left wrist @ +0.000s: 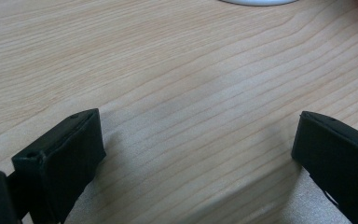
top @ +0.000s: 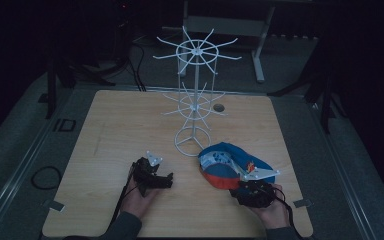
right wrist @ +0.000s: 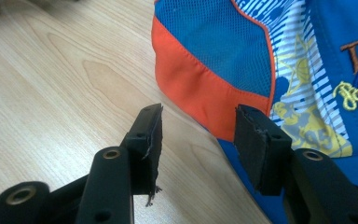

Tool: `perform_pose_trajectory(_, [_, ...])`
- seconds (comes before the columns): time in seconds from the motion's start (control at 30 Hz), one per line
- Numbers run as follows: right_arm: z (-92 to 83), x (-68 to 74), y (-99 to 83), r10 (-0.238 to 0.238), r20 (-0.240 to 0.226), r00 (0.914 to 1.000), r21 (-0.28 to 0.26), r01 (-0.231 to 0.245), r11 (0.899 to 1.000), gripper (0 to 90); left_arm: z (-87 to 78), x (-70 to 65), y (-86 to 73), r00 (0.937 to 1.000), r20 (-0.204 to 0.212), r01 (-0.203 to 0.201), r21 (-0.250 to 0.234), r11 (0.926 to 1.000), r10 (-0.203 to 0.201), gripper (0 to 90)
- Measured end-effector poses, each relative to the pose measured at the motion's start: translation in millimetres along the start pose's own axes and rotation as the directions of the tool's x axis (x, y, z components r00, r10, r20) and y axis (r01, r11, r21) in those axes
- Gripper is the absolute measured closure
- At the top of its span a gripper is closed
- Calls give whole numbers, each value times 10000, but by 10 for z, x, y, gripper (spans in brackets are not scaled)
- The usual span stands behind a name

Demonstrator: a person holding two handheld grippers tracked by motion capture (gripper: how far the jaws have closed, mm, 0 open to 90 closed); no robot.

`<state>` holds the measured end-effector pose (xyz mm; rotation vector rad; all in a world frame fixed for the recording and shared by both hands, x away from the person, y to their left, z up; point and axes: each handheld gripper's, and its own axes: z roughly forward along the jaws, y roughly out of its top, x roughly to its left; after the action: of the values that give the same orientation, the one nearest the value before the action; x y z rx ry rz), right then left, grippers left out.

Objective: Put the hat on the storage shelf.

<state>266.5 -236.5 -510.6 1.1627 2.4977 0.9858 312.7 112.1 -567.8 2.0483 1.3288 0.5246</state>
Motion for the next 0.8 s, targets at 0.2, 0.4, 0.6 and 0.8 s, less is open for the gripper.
perform_pose_trajectory(0.2, [-30,-19,75,-240,-58,9997,268,242,9993,507,0,0,0,10000,-9,-3,1,10000,3,26])
perform_pose_trajectory(0.4, [-74,-71,174,-247,-326,9992,446,262,9987,505,0,0,0,10000,-11,-2,4,10000,2,26])
perform_pose_trajectory(0.6, [-84,-104,214,-160,-480,9987,577,188,9982,534,0,-2,0,10000,-11,13,1,10000,-13,26])
perform_pose_trajectory(0.8, [-93,-119,249,-325,-518,9981,845,368,9957,569,-1,-3,0,10000,-11,16,5,10000,-16,26])
